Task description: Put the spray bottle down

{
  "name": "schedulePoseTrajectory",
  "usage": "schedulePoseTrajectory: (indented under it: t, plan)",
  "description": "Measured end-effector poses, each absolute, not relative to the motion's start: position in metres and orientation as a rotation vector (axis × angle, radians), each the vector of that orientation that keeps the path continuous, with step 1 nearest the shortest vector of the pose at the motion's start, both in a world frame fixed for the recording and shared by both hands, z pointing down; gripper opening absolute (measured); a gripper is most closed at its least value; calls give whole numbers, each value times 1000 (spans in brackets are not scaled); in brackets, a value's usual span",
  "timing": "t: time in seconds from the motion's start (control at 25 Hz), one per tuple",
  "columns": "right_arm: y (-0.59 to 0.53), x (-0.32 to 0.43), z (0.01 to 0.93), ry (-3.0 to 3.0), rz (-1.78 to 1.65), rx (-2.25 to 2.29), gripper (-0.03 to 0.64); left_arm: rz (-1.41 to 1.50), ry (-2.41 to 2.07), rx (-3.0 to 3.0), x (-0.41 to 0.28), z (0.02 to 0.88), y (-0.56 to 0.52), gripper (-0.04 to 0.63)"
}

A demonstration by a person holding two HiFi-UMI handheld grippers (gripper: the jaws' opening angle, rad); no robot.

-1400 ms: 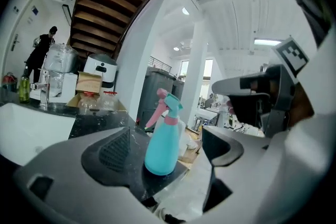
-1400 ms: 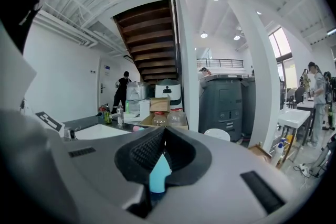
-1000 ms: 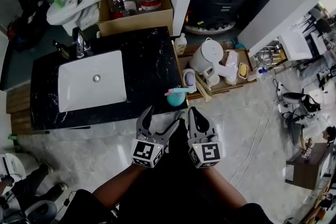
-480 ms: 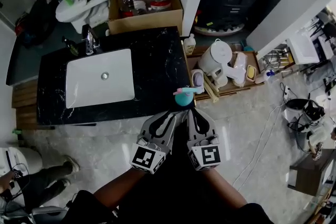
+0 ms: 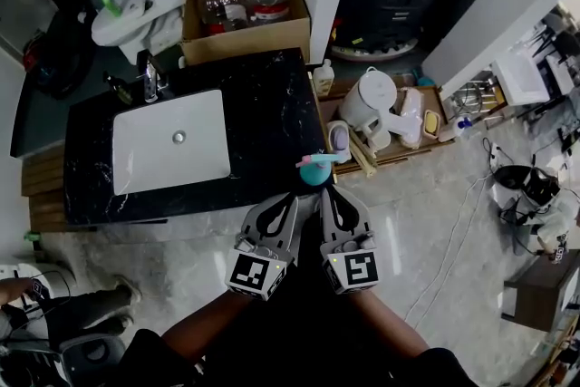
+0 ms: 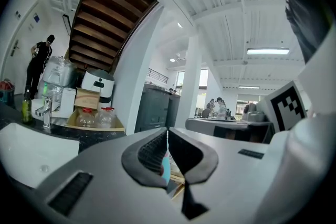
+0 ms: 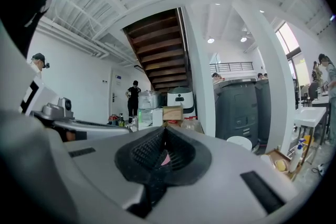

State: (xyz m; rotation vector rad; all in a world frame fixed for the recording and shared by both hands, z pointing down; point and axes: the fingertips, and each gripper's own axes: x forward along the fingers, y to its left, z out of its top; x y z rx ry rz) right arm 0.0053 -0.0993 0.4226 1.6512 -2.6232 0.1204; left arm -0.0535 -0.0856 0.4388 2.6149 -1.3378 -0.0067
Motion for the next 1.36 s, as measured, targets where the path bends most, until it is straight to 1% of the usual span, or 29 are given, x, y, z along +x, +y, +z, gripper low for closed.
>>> schedulePoseTrajectory:
  t: [0.2,0.56,0.84,1.08,1.24,1.36]
  plan:
    - [-103,2,431,-2597,106,1642,15,55,-1366,2636,-55,440,-88,18]
    - [-103,-1,439,-2565,104,1605,15,38,-1371,2578,-62,451,-87,18]
    - [-97,-2,441,-2564,108,1587,15,60,-1378,2681,-52,438,-80,18]
    - [-89,1,439,-2557,97,1590,15,140,-1362,2705,-52,446,-73,18]
    - [-82,7,438,-2549,88,1592,15,-8,-1357,2645,-46,437,-69,18]
    - [-77,11,434,-2562,79,1595,15,-33,-1351,2643,-41,434,-64,18]
